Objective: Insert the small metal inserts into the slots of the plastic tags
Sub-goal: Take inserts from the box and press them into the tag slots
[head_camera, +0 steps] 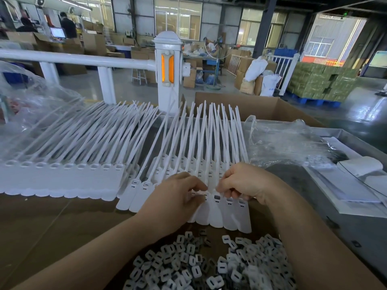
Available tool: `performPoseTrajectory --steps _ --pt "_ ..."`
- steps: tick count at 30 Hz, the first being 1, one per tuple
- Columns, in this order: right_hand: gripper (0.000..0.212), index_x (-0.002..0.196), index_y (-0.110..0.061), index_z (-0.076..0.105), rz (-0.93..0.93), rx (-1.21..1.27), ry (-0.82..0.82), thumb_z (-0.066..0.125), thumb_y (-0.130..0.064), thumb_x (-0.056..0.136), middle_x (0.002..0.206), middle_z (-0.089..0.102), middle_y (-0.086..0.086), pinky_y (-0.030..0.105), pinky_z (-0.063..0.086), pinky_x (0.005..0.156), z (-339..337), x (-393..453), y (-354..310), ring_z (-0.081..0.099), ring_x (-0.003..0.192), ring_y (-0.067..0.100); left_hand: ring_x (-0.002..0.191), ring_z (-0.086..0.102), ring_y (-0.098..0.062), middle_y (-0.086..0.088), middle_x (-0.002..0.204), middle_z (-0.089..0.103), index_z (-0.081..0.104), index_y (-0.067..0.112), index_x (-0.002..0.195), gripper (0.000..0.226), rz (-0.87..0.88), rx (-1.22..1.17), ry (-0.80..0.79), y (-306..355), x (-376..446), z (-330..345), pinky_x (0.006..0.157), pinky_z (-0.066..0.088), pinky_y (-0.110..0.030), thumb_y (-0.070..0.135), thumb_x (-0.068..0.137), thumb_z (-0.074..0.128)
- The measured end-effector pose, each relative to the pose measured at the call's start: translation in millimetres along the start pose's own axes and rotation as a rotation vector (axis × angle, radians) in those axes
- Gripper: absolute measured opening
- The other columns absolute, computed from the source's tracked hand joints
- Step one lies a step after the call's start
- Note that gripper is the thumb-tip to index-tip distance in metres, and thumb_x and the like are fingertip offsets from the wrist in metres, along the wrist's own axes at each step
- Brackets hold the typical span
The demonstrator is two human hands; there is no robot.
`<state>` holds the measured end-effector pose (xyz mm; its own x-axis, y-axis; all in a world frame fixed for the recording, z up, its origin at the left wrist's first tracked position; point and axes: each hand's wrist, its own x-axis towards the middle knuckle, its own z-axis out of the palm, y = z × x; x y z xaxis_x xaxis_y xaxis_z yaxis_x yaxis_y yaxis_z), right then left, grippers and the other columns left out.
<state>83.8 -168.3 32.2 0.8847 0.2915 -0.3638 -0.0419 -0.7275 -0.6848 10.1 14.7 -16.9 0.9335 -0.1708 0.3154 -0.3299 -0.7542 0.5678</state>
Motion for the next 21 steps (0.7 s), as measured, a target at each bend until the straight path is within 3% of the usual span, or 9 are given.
performPoseTrajectory --steps 4,9,14,21 --pt "0.011 0.086 0.003 0.071 0.069 -0.003 0.011 0.072 -0.009 0.086 0.059 0.062 0.003 0.018 0.027 0.035 1.5 0.6 -0.1 0.045 0.042 0.009 0.104 0.05 -0.006 0.014 0.11 0.057 0.066 0.031 0.117 0.022 0.169 0.181 -0.061 -2.2 -1.2 1.6 0.092 0.042 -0.024 0.033 0.096 0.058" --pt "0.011 0.081 -0.002 0.07 0.091 -0.058 0.0 0.073 -0.011 0.085 0.054 0.061 0.001 0.017 0.027 0.035 2.2 -0.8 -1.2 0.044 0.042 0.009 0.102 0.052 -0.011 0.011 0.114 0.057 0.064 0.03 0.119 0.024 0.229 0.275 -0.078 -1.0 -1.9 1.7 0.09 0.046 -0.03 0.035 0.098 0.052" --pt "0.017 0.071 -0.006 0.067 0.094 -0.084 -0.011 0.073 -0.012 0.086 0.045 0.056 -0.002 0.014 0.028 0.035 1.8 0.0 -0.2 0.041 0.035 0.008 0.103 0.049 -0.01 0.011 0.116 0.055 0.06 0.032 0.122 0.026 0.239 0.323 -0.088 -1.7 -2.1 3.7 0.09 0.044 -0.028 0.036 0.099 0.047" --pt "0.014 0.076 -0.005 0.068 0.086 -0.14 -0.017 0.074 -0.014 0.085 0.047 0.054 -0.003 0.015 0.031 0.036 4.2 2.8 1.3 0.039 0.032 0.005 0.107 0.046 -0.01 0.011 0.12 0.052 0.054 0.032 0.124 0.027 0.25 0.358 -0.105 -3.6 -1.0 5.4 0.093 0.041 -0.027 0.036 0.1 0.043"
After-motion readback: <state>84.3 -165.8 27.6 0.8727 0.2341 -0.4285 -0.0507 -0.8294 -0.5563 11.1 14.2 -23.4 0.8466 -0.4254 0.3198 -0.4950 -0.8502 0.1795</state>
